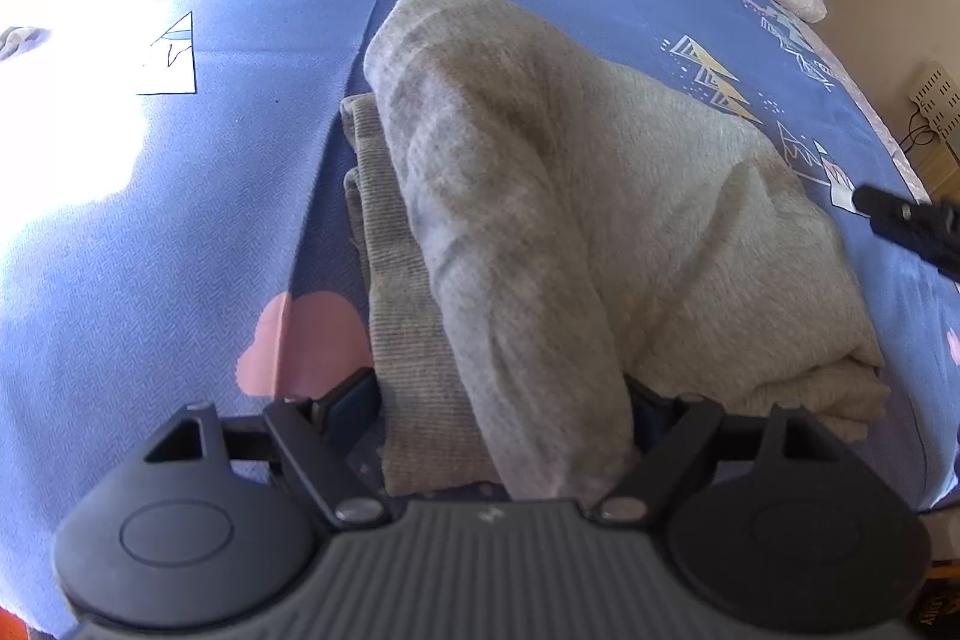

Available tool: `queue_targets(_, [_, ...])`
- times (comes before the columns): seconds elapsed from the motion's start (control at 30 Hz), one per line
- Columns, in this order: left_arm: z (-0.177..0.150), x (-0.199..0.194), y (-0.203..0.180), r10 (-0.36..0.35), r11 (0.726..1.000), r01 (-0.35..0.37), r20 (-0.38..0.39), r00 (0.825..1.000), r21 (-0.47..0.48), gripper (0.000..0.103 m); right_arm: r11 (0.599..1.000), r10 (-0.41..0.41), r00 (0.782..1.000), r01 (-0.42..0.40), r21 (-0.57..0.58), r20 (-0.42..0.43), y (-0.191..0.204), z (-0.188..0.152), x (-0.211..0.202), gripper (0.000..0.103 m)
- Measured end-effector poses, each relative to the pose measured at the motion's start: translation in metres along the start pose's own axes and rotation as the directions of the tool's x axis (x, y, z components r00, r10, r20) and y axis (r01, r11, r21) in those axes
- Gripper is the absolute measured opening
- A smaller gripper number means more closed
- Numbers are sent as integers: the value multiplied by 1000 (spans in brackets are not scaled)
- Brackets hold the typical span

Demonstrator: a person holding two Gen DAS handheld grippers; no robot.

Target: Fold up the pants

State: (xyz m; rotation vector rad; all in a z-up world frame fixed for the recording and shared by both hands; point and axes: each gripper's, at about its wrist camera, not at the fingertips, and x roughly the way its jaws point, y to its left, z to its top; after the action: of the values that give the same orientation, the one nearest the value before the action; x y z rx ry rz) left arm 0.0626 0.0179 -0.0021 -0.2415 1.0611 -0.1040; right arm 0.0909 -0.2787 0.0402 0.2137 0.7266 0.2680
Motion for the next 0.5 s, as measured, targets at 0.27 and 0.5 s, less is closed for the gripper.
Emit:
queue_targets(0.27, [-1,-1,2,-7,1000,7,0,1000,1,82,995,87,974,-96,-34,-211,19,-44,-5,30])
queue_targets(0.5, [19,-47,20,-46,998,47,24,999,-30,73,988,96,991,-106,-112,-88,15,-48,-60,31])
